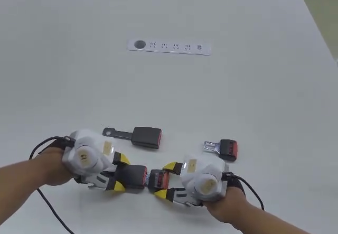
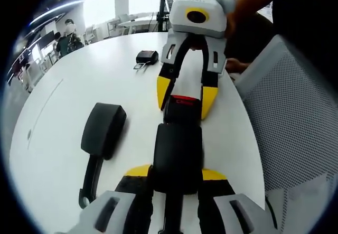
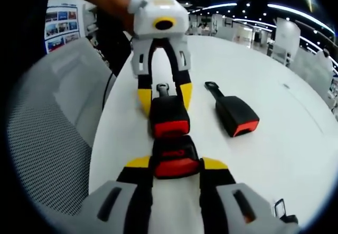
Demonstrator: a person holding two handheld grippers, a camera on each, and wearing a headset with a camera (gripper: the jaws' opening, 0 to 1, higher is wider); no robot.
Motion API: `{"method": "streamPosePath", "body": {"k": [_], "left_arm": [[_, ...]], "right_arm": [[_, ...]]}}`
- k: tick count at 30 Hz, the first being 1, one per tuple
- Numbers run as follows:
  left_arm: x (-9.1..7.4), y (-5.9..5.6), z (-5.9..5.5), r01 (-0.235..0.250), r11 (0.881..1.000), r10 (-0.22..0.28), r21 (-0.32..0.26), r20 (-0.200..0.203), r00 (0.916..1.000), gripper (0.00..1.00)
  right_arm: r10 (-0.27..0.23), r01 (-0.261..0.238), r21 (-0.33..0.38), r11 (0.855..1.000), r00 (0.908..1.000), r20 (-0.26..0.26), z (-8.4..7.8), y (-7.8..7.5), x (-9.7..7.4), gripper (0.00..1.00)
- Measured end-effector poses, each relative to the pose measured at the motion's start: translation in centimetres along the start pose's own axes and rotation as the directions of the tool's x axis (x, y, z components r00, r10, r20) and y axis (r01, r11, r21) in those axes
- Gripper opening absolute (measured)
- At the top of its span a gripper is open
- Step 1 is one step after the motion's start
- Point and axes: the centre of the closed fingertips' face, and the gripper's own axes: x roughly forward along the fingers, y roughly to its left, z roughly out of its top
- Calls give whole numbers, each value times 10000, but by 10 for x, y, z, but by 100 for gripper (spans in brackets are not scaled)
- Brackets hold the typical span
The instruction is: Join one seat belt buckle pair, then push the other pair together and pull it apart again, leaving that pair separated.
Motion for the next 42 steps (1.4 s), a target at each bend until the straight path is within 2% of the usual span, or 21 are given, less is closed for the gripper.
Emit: {"method": "streamPosePath", "body": {"k": [10,11,12,14,21,25,28,29,31,32,33,34,35,36,37,38,40,42], "left_arm": [[1,0,1,49,10000,-48,-83,78,10000,33],[1,0,1,41,9999,-40,-138,103,9999,33],[1,0,1,36,9999,-34,-143,110,9999,33],[1,0,1,10,9999,-8,-149,96,10000,33],[1,0,2,-81,9997,84,-237,111,9999,33],[2,0,2,-94,9999,93,-42,-128,9999,33],[3,-1,3,-180,9998,181,31,-230,9996,34],[3,-2,3,-235,9996,240,150,-373,9990,35],[4,-3,4,-340,9989,357,319,-538,9979,35],[4,-2,4,-410,9990,420,175,-570,9975,35],[3,-1,4,-714,9974,705,-95,-718,9949,36],[2,-4,8,-566,9984,567,29,-615,9965,38],[0,-5,12,-619,9980,614,-94,-412,9973,41],[-3,-6,23,-729,9971,733,-223,150,9972,44],[-7,-5,27,-879,9957,889,-278,344,9955,48],[-13,0,30,-1187,9918,1210,-465,509,9913,51],[-22,9,36,-1642,9828,1713,-843,855,9815,55],[-30,19,38,-2153,9721,2235,-934,883,9707,61]], "right_arm": [[-64,63,87,9999,9999,91,0,0,-1,32],[-60,54,368,9993,9998,169,0,-1,-1,32],[-92,89,177,9998,9998,160,0,-1,-1,32],[-121,113,410,9991,9997,191,0,-1,-1,32],[-162,156,297,9994,9997,178,0,0,-1,33],[-195,193,218,9996,9997,124,0,0,0,33],[-120,118,541,9985,9999,49,2,0,0,34],[-97,93,561,9984,9999,54,2,0,-1,35],[-257,257,-161,9995,9997,-4,5,-2,-3,36],[-344,344,-220,9992,9994,32,6,-1,-4,36],[-483,483,30,9988,9985,256,10,-3,-8,37],[-707,684,362,9970,9953,662,17,-6,-10,42],[-928,836,858,9928,9896,1098,24,-11,-14,56],[-1109,969,1074,9895,9848,1335,28,-15,-17,67],[-1252,1078,1159,9874,9799,1555,30,-19,-24,73],[-1200,1045,1082,9886,9816,1487,28,-20,-29,72],[-1340,1170,1153,9864,9791,1530,24,-26,-41,68],[-1500,1321,1214,9838,9769,1524,16,-32,-50,72]]}}
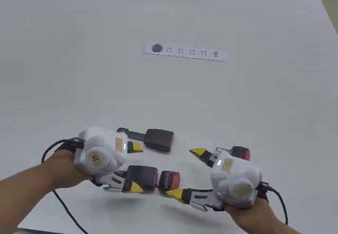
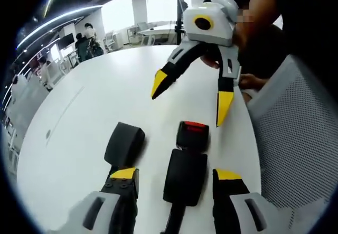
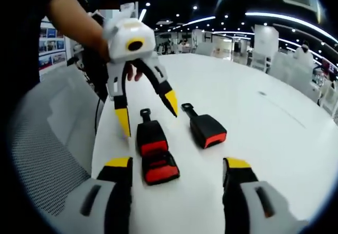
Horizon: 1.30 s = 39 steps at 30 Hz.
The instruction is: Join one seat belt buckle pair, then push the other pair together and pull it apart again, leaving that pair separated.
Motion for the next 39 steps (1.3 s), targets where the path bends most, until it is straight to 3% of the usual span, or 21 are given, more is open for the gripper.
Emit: {"method": "streamPosePath", "body": {"k": [3,10,13,17,20,27,31,39], "left_arm": [[-4,9,6,-125,9999,127,-97,135,9998,72],[-11,46,17,-947,9952,946,243,44,9955,74],[-11,55,20,-916,9956,914,194,82,9958,74],[-11,63,21,-837,9954,850,474,-270,9960,74],[-8,74,25,-778,9961,786,409,-204,9967,74],[10,81,28,-426,9986,433,317,-205,9989,76],[22,79,18,-38,9990,65,443,-598,9982,75],[38,74,4,557,9977,-517,386,-977,9939,70]], "right_arm": [[-216,218,128,9997,9996,-174,-12,-17,-13,73],[-639,638,-47,9980,9971,-417,-23,-61,-47,76],[-695,701,111,9975,9965,-464,-29,-79,-59,75],[-736,748,131,9971,9945,-743,-42,-100,-73,75],[-669,693,211,9974,9928,-989,-54,-110,-79,75],[-110,194,551,9983,9888,-1488,-74,-115,-80,74],[157,-53,638,9980,9863,-1643,-81,-114,-75,72],[558,-447,614,9971,9795,-1934,-91,-113,-72,65]]}}
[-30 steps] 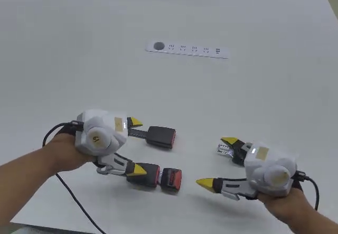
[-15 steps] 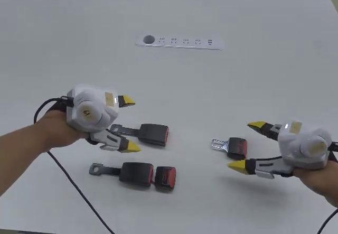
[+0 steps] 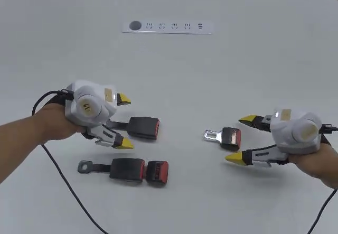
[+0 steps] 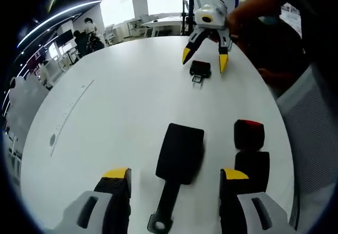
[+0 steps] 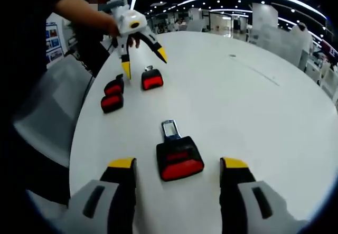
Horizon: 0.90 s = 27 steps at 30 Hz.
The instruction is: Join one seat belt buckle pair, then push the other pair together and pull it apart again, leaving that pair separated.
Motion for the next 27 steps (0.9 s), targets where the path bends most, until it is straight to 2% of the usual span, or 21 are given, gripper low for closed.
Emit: {"method": "streamPosePath", "body": {"k": [3,8,10,11,12,13,17,18,21,24,27], "left_arm": [[6,-1,-3,190,9998,-190,-23,-45,9998,65],[14,0,-7,449,9990,-448,52,-154,9989,62],[18,1,-11,560,9983,-564,-140,-258,9981,58],[17,4,-13,269,9986,-284,-447,-323,9991,57],[17,4,-9,457,9985,-460,-292,-105,9989,56],[17,4,-8,497,9985,-499,-220,-70,9987,55],[18,-2,-3,860,9962,-859,164,-49,9963,55],[19,-1,-4,765,9965,-760,351,-161,9970,55],[19,-2,-1,884,9952,-880,418,-113,9961,53],[20,-4,2,1068,9916,-1059,736,-159,9942,50],[22,-4,5,1107,9911,-1100,739,-140,9938,40]], "right_arm": [[133,-134,-21,9999,9997,-188,-2,3,1,64],[368,-370,-65,9993,9989,-293,3,4,1,58],[392,-409,-352,9985,9982,-457,3,4,1,55],[394,-415,-417,9983,9979,-514,3,4,0,54],[403,-425,-412,9982,9977,-545,4,4,0,54],[481,-501,-355,9981,9973,-555,4,5,0,54],[533,-585,-827,9949,9965,-641,3,7,0,52],[520,-570,-793,9952,9966,-643,3,7,0,51],[519,-567,-796,9952,9968,-613,4,5,0,49],[518,-575,-906,9942,9966,-638,4,4,1,46],[411,-482,-1099,9928,9970,-659,4,-1,1,37]]}}
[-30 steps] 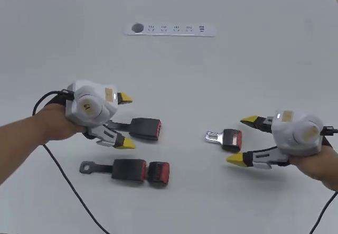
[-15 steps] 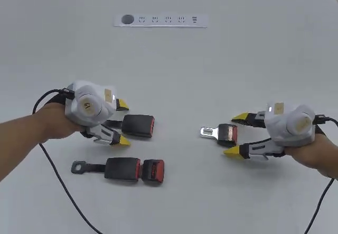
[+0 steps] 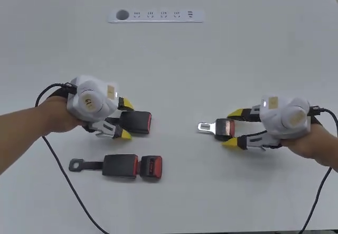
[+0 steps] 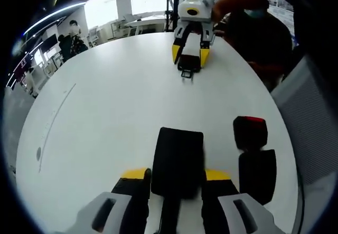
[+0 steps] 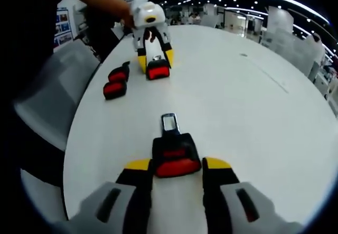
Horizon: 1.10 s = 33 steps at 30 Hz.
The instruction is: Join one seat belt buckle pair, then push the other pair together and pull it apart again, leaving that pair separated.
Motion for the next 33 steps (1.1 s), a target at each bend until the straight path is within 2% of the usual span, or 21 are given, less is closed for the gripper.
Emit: {"method": "streamPosePath", "body": {"k": [3,5,10,20,27,33], "left_arm": [[1,1,0,14,10000,-14,60,-33,10000,36],[1,0,0,66,9994,-66,330,-5,10000,36],[1,0,0,58,9996,-56,282,-78,10000,35],[2,0,-2,49,10000,-49,87,11,10000,35],[3,0,-2,36,10000,-36,12,-38,10000,35],[3,0,-2,33,10000,-33,17,-94,10000,35]], "right_arm": [[21,-20,-51,10000,10000,89,0,-2,0,36],[41,-39,-77,10000,9999,160,0,-2,0,36],[43,-50,122,9999,9984,558,-2,-3,-1,35],[-81,67,209,9998,9979,639,0,-1,3,35],[-158,131,295,9995,9955,932,12,2,14,35],[-88,68,220,9997,9956,937,23,5,25,35]]}}
